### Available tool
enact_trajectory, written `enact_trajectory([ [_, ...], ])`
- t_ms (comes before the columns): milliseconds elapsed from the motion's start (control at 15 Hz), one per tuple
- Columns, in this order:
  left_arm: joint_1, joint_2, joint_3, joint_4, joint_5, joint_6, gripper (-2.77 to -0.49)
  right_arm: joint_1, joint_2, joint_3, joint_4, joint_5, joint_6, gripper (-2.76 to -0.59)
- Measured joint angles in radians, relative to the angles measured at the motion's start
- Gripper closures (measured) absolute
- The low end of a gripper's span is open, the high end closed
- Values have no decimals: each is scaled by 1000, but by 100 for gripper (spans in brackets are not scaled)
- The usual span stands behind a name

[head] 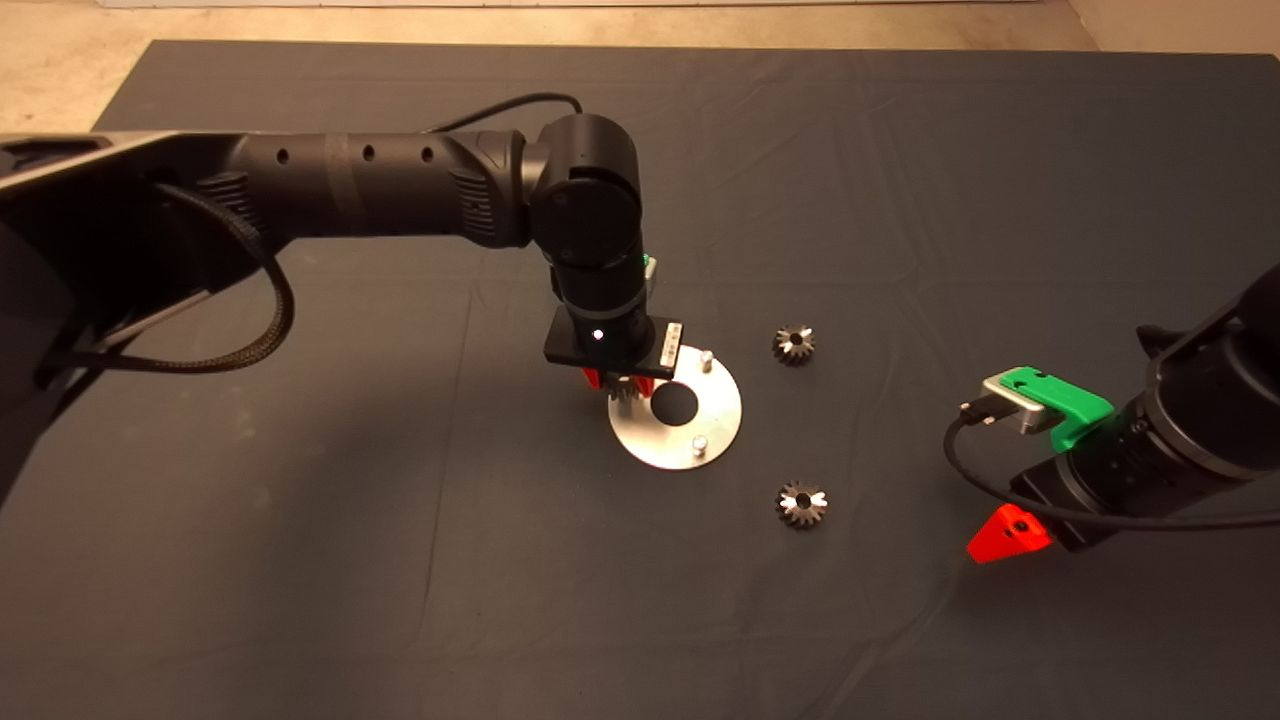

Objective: Install three planetary gears onto the carrier pins

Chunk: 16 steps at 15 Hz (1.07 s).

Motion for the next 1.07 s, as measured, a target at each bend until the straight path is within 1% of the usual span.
enact_trajectory([
  [267,0,0,7,0,0,-1,-90,0,0,0,1,0,0,-276],
  [533,1,0,7,0,3,-19,-90,0,0,0,1,0,0,-276],
  [800,1,1,6,0,4,-20,-90,0,0,1,1,0,0,-276],
  [1000,3,13,-13,1,8,-20,-90,0,4,1,2,0,0,-276],
  [1067,3,14,-17,2,14,-20,-90,0,3,1,2,0,0,-276],
])
